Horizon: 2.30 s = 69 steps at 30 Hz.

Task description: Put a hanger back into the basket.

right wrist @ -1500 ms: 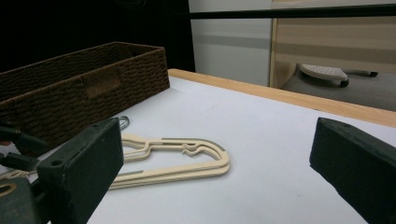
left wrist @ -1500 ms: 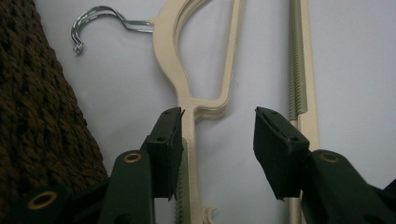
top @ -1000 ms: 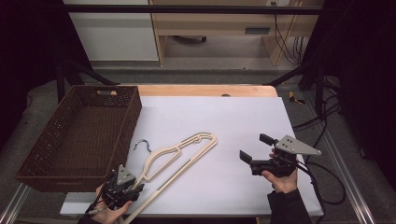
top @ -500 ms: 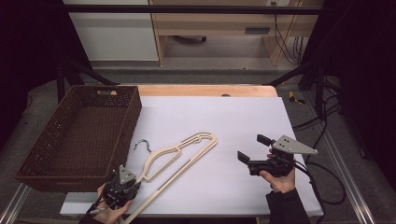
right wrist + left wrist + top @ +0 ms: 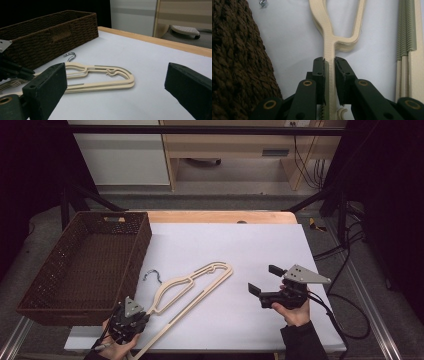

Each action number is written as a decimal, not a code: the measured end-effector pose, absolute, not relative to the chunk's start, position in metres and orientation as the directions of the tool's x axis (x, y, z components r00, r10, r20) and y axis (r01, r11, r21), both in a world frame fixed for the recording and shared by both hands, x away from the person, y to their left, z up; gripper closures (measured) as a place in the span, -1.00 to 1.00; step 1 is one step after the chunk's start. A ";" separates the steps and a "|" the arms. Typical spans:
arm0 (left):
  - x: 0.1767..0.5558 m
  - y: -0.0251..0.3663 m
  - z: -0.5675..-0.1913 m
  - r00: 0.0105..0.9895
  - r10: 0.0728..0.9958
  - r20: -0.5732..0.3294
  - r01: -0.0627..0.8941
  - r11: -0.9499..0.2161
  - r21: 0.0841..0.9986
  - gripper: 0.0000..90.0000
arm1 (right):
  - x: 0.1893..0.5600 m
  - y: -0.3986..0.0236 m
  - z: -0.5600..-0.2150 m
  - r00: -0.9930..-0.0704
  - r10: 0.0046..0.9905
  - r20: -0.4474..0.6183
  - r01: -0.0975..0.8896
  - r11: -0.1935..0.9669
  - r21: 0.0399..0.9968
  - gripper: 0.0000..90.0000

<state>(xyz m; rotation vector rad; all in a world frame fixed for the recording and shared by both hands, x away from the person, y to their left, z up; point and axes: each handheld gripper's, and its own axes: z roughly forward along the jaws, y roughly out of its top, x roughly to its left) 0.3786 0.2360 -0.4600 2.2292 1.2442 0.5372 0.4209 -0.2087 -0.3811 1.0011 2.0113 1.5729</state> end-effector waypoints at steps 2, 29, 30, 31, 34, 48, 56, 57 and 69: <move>0.378 0.235 -0.460 0.496 0.864 0.089 0.655 -0.439 0.615 0.75 | 0.421 -0.208 -0.381 -0.667 0.736 0.116 0.289 0.112 0.951 -0.90; 0.377 0.238 -0.455 0.501 0.865 0.039 0.652 -0.407 0.640 0.76 | 0.421 -0.206 -0.381 -0.675 0.728 0.121 0.295 0.115 0.949 -0.89; 0.376 0.238 -0.454 0.500 0.865 0.036 0.650 -0.402 0.645 0.76 | 0.421 -0.206 -0.381 -0.673 0.730 0.121 0.295 0.115 0.948 -0.89; 0.375 0.238 -0.452 0.499 0.866 0.039 0.640 -0.399 0.656 0.76 | 0.421 -0.206 -0.381 -0.673 0.729 0.120 0.294 0.116 0.949 -0.89; 0.373 0.236 -0.449 0.495 0.868 0.049 0.631 -0.397 0.666 0.77 | 0.421 -0.206 -0.382 -0.675 0.727 0.122 0.295 0.114 0.949 -0.89; 0.364 0.232 -0.437 0.492 0.866 0.085 0.573 -0.396 0.718 0.77 | 0.434 -0.173 -0.376 -0.703 0.697 0.138 0.306 0.121 0.944 -0.76; 0.362 0.232 -0.432 0.494 0.864 0.094 0.558 -0.398 0.728 0.77 | 0.456 -0.106 -0.372 -0.712 0.688 0.136 0.334 0.162 0.929 -0.55; 0.362 0.232 -0.432 0.495 0.864 0.094 0.558 -0.399 0.728 0.77 | 0.459 -0.097 -0.372 -0.713 0.687 0.137 0.339 0.168 0.926 -0.53; 0.361 0.232 -0.429 0.499 0.861 0.094 0.548 -0.398 0.735 0.77 | 0.492 -0.008 -0.380 -0.753 0.645 0.131 0.390 0.277 0.878 -0.40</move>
